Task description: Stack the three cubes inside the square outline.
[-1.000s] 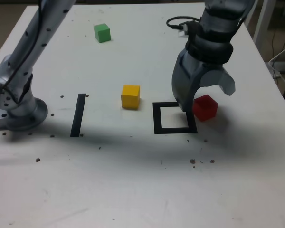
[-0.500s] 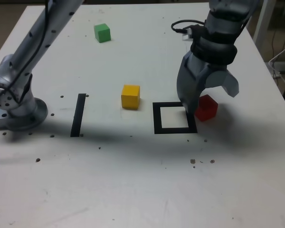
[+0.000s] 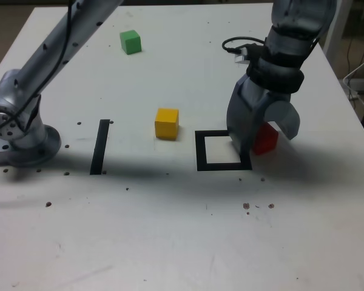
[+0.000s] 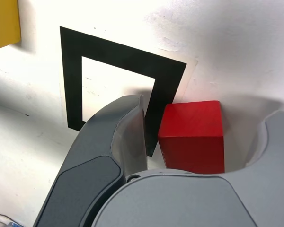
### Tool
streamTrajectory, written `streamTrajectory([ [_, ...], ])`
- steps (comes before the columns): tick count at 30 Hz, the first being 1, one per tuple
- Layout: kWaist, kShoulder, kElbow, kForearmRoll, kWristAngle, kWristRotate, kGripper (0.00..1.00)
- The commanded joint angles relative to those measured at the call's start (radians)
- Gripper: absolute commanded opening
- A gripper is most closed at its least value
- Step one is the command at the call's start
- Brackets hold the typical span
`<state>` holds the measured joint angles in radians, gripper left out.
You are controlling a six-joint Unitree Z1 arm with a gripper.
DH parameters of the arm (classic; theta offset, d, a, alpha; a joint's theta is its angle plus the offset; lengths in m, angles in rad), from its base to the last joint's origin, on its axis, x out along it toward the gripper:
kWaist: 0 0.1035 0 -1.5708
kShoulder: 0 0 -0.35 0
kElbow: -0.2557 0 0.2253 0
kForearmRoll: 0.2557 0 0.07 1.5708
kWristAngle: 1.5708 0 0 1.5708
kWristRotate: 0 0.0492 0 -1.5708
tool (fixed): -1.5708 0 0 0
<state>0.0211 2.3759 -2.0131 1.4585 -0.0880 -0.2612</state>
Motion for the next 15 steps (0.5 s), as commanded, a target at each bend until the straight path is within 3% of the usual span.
streamTrajectory([
  [1,0.002,0.006,-0.005,0.006,0.001,0.002,0.54],
  [4,0.002,0.006,-0.006,0.007,0.007,0.002,0.39],
  [7,0.002,0.006,-0.006,0.007,0.012,0.003,0.31],
  [15,0.002,0.005,-0.009,0.014,0.008,0.011,0.30],
])
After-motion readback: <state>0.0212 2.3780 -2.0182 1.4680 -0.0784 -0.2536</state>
